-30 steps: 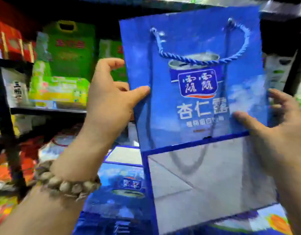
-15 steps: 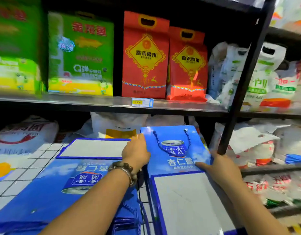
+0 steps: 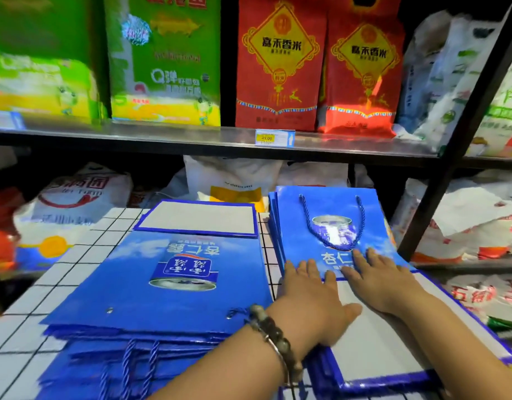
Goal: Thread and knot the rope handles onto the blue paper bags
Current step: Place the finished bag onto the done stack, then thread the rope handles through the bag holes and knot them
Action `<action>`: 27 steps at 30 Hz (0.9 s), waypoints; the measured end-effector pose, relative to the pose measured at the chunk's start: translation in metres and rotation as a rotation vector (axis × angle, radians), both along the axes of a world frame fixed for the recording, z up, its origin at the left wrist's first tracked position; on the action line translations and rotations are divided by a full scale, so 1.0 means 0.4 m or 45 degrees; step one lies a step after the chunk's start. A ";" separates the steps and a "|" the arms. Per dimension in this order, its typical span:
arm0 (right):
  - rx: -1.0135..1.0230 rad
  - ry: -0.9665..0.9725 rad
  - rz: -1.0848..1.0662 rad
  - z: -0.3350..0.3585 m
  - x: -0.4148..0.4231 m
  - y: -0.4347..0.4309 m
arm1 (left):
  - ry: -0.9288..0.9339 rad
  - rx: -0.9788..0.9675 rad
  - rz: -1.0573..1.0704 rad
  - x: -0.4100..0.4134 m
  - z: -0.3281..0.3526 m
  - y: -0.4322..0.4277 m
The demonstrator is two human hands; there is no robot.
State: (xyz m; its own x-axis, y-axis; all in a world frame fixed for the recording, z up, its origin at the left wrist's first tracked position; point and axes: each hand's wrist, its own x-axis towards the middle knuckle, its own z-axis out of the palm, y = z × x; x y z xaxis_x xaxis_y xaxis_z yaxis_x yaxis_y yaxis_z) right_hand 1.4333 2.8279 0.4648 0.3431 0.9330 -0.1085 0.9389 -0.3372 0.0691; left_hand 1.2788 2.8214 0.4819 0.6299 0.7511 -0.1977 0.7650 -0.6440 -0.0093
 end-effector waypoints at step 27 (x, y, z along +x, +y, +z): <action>0.210 1.136 0.490 0.129 -0.447 -0.283 | -0.661 0.298 0.502 -0.474 -0.053 -0.170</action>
State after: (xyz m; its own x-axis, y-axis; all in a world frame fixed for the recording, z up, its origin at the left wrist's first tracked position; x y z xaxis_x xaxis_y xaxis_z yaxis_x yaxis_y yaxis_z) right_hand 1.2545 2.7147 0.5163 -0.1320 0.9905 -0.0386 0.6715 0.0607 -0.7385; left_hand 1.0892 2.7534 0.4607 0.2707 0.9294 0.2507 0.8845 -0.3429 0.3162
